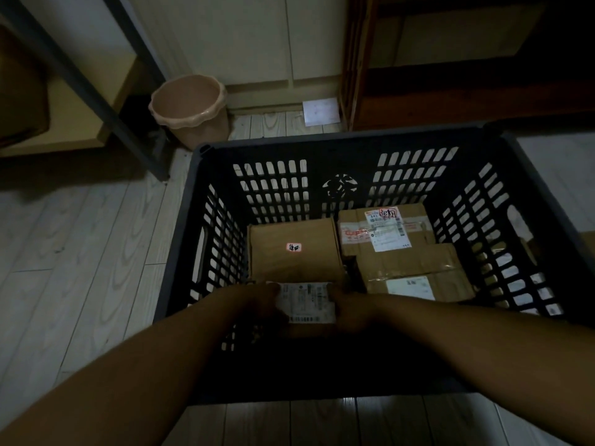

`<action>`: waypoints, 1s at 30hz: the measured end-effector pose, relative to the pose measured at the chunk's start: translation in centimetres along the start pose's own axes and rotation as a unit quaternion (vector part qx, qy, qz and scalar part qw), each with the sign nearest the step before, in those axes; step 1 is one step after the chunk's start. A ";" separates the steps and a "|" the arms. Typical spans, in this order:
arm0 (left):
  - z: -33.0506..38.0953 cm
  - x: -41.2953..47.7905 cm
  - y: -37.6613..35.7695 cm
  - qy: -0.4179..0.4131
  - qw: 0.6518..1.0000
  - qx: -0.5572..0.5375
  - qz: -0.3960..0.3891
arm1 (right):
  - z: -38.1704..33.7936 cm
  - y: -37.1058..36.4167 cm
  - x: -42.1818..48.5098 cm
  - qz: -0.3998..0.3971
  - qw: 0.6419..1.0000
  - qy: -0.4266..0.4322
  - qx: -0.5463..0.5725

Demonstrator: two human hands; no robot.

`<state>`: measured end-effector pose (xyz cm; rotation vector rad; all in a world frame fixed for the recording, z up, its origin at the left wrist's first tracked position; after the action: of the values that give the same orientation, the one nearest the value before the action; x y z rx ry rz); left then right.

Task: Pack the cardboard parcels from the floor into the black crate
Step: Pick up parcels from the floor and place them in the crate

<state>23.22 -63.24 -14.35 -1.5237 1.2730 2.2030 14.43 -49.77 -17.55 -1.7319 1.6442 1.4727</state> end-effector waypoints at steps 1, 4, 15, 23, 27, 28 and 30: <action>-0.1 0.0 0.2 0.001 1.000 0.009 0.010 | 0.1 0.1 0.1 -0.002 1.000 -0.006 0.001; -0.4 0.6 0.5 0.001 0.999 0.011 0.032 | 0.0 0.4 0.4 0.006 1.000 -0.005 -0.011; 0.1 1.0 0.9 -0.005 0.999 -0.023 0.046 | -0.8 0.4 0.6 0.044 0.998 0.042 -0.031; -1.5 0.9 -0.8 0.034 0.996 0.064 0.056 | -1.7 -1.8 0.6 -0.029 0.995 0.064 -0.066; -1.2 1.0 0.0 0.001 0.997 0.033 0.068 | -2.4 0.0 -0.9 -0.003 0.994 0.084 -0.069; -1.2 0.7 0.5 -0.011 0.997 0.021 0.073 | -2.7 0.9 -1.7 0.020 0.994 0.089 -0.058; -1.0 -1.6 2.1 -0.034 0.994 0.009 0.104 | -3.3 3.1 -4.3 0.079 0.992 0.092 -0.024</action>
<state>23.44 -64.80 -12.01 -1.3517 1.4872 2.3386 14.01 -50.99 -11.44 -1.8487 1.8936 1.4697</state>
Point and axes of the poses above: each hand's wrist, its own x-axis towards the middle knuckle, its own y-axis out of the back of the hand, z = x × y, the point moved 7 cm from there along x, towards the middle knuckle, and after that the axes turned 6 degrees about z, right-handed, at the moved point
